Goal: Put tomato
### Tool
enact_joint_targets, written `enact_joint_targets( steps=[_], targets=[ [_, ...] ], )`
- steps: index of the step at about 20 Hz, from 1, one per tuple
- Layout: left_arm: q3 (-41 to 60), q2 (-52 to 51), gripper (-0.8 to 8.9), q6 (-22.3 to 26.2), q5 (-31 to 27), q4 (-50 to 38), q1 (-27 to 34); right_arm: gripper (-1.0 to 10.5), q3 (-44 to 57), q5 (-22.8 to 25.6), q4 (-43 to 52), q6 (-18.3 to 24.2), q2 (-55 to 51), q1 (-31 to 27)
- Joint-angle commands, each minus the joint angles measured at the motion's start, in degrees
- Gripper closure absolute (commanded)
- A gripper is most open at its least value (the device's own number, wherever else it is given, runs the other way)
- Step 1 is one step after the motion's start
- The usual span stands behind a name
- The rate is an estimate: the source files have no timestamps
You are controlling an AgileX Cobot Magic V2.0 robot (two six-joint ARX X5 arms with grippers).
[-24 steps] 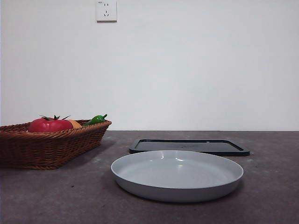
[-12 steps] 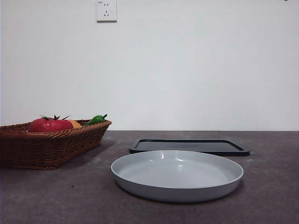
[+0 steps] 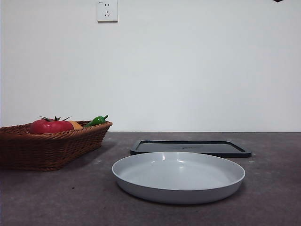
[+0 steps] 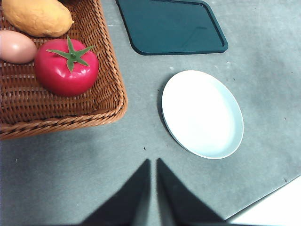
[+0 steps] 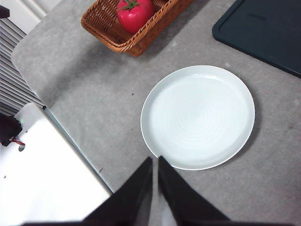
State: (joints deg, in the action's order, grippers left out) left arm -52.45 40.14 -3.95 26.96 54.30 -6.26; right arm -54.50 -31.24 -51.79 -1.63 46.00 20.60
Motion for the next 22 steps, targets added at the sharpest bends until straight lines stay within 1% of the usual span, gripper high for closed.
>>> enact_joint_targets(
  steps=[1, 3, 4, 6, 7, 12, 15, 19, 22],
  targets=[
    [-1.2, 0.3, 6.01, 0.7, 0.1, -0.2, -0.1, 8.3, -1.1, 0.2, 0.5, 0.8, 0.4, 0.3],
    [-1.2, 0.3, 5.01, 0.7, 0.0, -0.3, -0.1, 7.1, -1.1, 0.2, 0.5, 0.8, 0.4, 0.3],
    [-1.2, 0.3, 4.67, 0.7, 0.1, -0.3, -0.1, 6.6, -1.1, 0.2, 0.5, 0.8, 0.4, 0.3],
    [-1.2, 0.4, 4.18, 0.7, 0.0, -0.3, -0.1, 5.7, -1.1, 0.2, 0.6, 0.8, 0.4, 0.3],
    [-1.2, 0.4, 3.98, 0.7, 0.0, -0.3, -0.1, 5.5, -1.1, 0.2, 0.7, 0.8, 0.4, 0.3],
    [-1.2, 1.4, 3.11, 0.7, -0.4, -0.8, -0.1, 5.5, -1.1, 0.2, 0.8, 0.8, 0.4, 0.3],
    [-1.2, 2.8, 3.09, 0.7, -0.4, -2.8, -0.2, 5.5, -1.1, 0.2, 0.8, 0.8, 0.4, 0.3],
    [-1.2, 5.7, 3.10, 0.7, -0.8, -8.4, -0.2, 5.5, -1.1, 0.2, 0.8, 0.8, 0.4, 0.3],
    [-1.2, 8.9, 3.11, 1.8, -3.5, -13.1, -0.2, 5.5, -1.1, 0.2, 0.8, 0.8, 0.4, 0.3]
  ],
)
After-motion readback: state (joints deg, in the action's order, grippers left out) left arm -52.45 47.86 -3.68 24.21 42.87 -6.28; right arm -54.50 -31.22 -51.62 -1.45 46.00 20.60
